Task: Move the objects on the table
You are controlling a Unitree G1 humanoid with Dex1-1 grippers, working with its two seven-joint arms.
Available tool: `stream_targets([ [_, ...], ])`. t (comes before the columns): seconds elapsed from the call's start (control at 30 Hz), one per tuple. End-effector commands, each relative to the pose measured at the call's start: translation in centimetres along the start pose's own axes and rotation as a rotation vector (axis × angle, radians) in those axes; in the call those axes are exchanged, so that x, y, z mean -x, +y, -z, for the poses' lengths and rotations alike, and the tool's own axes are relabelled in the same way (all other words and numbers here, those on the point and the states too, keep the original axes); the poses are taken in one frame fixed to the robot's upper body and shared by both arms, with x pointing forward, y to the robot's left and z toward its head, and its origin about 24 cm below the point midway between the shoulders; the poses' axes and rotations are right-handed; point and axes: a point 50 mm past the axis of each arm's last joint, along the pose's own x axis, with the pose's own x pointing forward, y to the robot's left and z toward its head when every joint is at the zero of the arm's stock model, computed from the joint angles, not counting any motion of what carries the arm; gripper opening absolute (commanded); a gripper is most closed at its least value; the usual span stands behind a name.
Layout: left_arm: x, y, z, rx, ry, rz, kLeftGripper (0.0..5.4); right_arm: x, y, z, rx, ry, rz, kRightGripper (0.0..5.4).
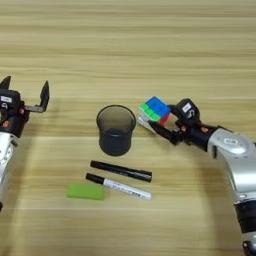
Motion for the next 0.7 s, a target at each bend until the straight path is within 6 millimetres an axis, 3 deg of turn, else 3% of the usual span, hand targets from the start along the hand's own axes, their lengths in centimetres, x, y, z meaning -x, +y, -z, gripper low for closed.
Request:
stream_targets([
  [0.03, -0.32, 0.04, -0.23, -0.018, -0.013, 0.008, 5.4, 0.68, 0.25, 0.61, -0.012, 0.022, 0.002, 3.31],
  [0.4, -0.33, -0.02, -0.18, -0.018, -0.012, 0.008, 5.4, 0.62, 0.54, 1.19, -0.025, 0.035, 0.001, 3.31],
  [0.53, -0.33, -0.07, -0.18, -0.018, -0.013, 0.009, 5.4, 0.6, 0.34, 0.96, -0.027, 0.028, 0.01, 3.97],
  [0.7, -0.33, -0.08, -0.18, -0.018, -0.013, 0.009, 5.4, 0.59, -0.04, 0.45, -0.027, 0.003, 0.034, 4.43],
])
